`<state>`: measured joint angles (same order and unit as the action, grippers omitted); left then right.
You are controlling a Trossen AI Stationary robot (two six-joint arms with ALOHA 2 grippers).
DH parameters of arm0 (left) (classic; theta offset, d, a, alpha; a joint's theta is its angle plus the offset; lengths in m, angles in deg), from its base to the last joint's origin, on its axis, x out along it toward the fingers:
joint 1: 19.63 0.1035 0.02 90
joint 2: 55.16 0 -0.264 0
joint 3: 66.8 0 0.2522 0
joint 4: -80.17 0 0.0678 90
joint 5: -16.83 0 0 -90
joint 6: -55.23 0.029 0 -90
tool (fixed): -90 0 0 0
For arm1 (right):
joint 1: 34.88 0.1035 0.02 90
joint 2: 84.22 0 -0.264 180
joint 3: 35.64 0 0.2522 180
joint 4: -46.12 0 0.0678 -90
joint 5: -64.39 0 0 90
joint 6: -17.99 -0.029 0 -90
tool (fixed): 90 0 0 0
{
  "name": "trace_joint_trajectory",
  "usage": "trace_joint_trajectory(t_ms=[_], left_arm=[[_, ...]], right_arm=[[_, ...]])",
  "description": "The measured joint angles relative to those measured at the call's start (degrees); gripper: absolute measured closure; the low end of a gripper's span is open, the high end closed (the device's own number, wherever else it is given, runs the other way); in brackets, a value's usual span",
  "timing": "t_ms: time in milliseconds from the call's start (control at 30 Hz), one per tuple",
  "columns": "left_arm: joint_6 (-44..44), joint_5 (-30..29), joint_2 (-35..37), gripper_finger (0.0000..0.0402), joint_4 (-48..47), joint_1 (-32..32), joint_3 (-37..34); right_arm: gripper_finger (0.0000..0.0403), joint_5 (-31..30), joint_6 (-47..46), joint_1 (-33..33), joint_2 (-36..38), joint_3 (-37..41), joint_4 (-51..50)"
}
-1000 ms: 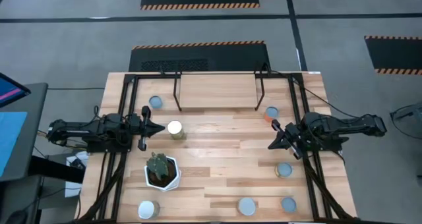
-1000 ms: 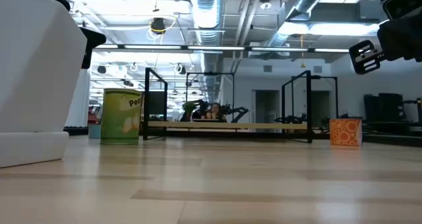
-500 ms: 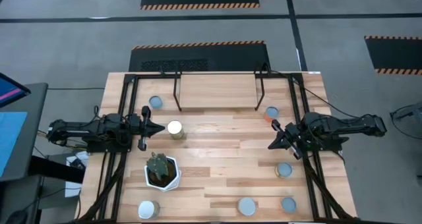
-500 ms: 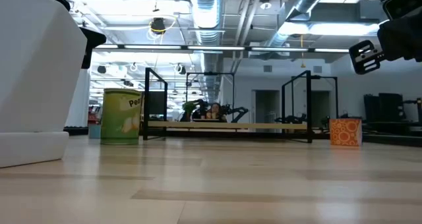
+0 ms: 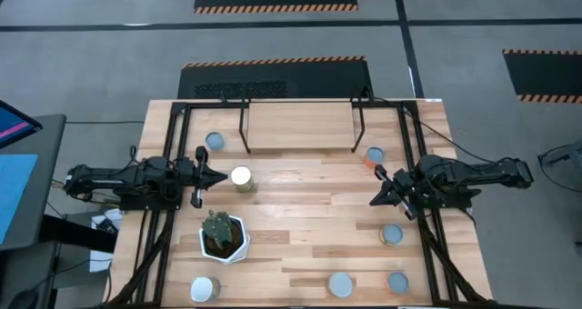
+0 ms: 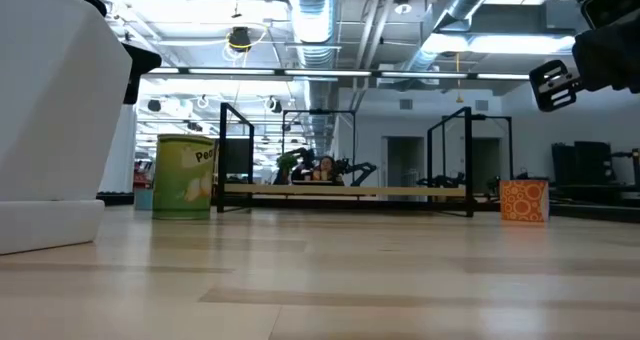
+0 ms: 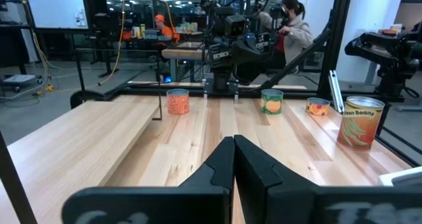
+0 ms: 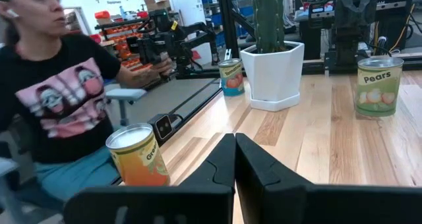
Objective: Pick and place cans onto a shelf
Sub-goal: Put the canned tuna on the shelf
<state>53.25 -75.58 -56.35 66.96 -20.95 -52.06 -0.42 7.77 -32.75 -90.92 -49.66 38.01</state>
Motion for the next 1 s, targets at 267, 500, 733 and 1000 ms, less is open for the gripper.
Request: trace_joint_trajectory(t_ms=[267,500,733,1000], left_arm=[[-0.76,0.4,-2.5,0.0401,-0.08,0.0,0.0],[-1.49,0.51,-5.56,0.0401,0.84,0.0,-0.31],[1.47,0.08,-8.12,0.0401,4.64,0.0,-0.35],[-1.56,-3.99,-10.4,0.0402,5.58,-0.01,-0.39]], right_arm=[[0.0378,-5.51,6.66,0.04,0.0,0.0,1.45],[0.0378,-11.62,23.3,0.02,0.0,-0.02,7.33],[0.0378,-13.33,32.87,0.0,-0.02,0.0,14.32],[0.0378,-13.33,30.23,0.0,-0.02,0.0,14.15]])
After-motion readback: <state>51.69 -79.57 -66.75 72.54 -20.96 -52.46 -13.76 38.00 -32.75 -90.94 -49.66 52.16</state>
